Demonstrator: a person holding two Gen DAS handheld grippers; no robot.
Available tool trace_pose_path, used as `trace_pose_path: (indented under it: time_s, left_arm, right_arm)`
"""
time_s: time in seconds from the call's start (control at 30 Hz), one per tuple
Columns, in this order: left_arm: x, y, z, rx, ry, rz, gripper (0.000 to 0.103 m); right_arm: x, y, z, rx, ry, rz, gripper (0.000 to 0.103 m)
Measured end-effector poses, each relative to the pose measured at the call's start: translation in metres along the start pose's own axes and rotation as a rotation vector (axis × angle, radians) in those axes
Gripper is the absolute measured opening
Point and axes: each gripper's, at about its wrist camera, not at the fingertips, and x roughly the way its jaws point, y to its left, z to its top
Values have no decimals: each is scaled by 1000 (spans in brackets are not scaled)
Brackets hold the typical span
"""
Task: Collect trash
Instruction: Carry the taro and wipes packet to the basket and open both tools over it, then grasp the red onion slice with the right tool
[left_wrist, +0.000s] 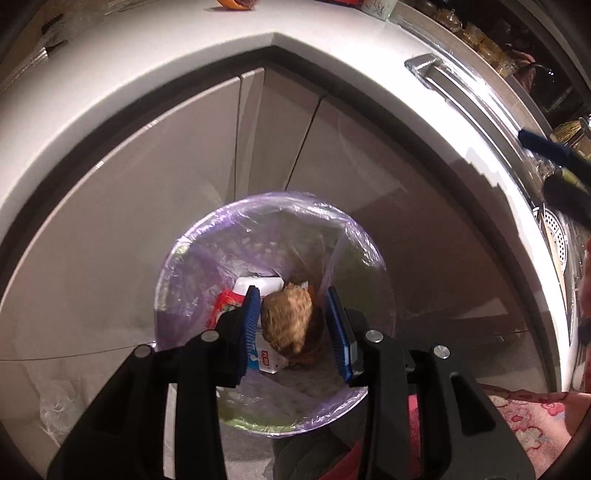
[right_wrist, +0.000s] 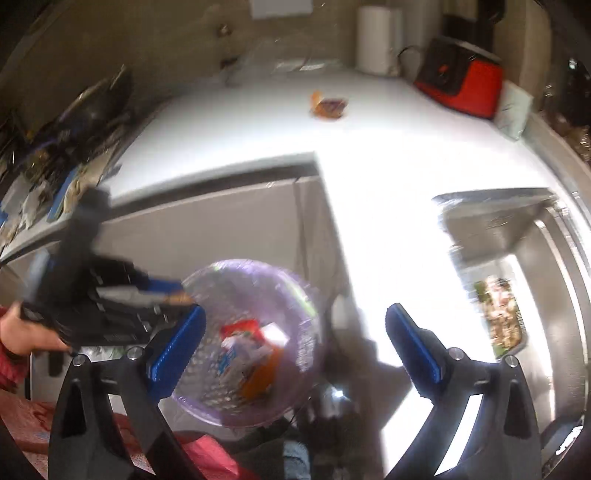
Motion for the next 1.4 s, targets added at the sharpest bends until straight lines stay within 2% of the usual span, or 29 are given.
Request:
trace_pose_path:
  time_s: [0.07, 0.1, 0.13, 0.23, 0.33, 0.43, 0.53, 0.63, 0.73, 0.8, 0.9, 1.07, 1.2, 1.37, 1.4]
  left_arm:
    - [22, -3, -3, -7, 39, -10, 44]
    - [33, -4, -5, -10, 60, -12, 57]
    - [43, -5, -7, -13, 84, -15, 66]
    - [59, -7, -9, -43, 122, -31, 71]
    - [54, -8, -3, -69, 105, -30, 78]
    - [35, -2, 12, -117, 49, -35, 79]
    - [6, 8, 31, -182, -34, -31, 84]
    - [-25, 15, 52, -219, -116, 4, 88]
    - [-47, 17, 74, -231, -168, 58, 89]
    - [-58, 19, 87, -234, -190, 85, 89]
    - [-62, 19, 105, -243, -192, 115, 89]
    - [-62, 22, 126, -257, -196, 150, 89]
    - [-62, 26, 143, -281, -205, 161, 91]
    - [-63, 28, 164, -276, -219, 172, 91]
    - [-63, 29, 168, -276, -223, 175, 91]
  right_arm:
    - [-11, -13, 6, 17, -28, -19, 99]
    - [-14, -17, 9, 24, -39, -25, 99]
    - [-17, -23, 11, 30, -46, -26, 99]
    - [-17, -35, 16, 46, -56, -13, 99]
    - [-8, -44, 23, 63, -64, 41, 99]
    - [3, -41, 35, 48, -83, 80, 99]
    - [20, -46, 69, -18, -122, 98, 99]
    - [44, -47, 109, -119, -157, 120, 97]
    - [82, -43, 155, -272, -159, 134, 80]
    - [112, -38, 183, -370, -152, 140, 62]
    - [158, -34, 216, -485, -109, 151, 50]
    - [207, -26, 235, -617, -38, 200, 48]
    - [232, -30, 240, -599, 34, 247, 48]
    - [245, -32, 237, -601, 67, 279, 47]
    - [245, -33, 238, -598, 61, 289, 44]
